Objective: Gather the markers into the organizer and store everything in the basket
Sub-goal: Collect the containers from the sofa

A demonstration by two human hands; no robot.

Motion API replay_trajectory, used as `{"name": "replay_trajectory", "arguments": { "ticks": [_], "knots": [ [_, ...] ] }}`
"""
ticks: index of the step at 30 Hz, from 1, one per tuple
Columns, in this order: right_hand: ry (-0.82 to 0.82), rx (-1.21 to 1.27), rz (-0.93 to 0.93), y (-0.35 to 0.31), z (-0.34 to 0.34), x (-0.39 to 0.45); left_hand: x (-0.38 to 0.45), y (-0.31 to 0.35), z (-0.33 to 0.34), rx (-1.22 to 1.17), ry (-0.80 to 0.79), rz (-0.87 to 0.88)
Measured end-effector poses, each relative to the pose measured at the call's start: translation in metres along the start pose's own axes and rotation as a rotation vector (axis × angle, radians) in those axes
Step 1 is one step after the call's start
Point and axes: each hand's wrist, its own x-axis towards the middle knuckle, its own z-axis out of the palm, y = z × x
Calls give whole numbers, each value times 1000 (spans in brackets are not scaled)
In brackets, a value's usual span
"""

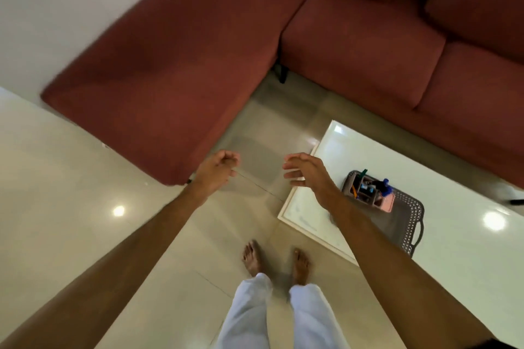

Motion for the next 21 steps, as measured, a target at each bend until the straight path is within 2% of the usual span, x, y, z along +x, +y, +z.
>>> {"name": "replay_trajectory", "arguments": {
  "ticks": [5,11,21],
  "knots": [
    [-9,-94,-61,-54,28,-5,-20,30,-39,13,72,68],
    [-8,-111,-116,-105,30,7,-9,67,-60,35,96,105],
    [35,-91,-123,-176,7,101,95,125,-74,65,69,119]
  ]
}}
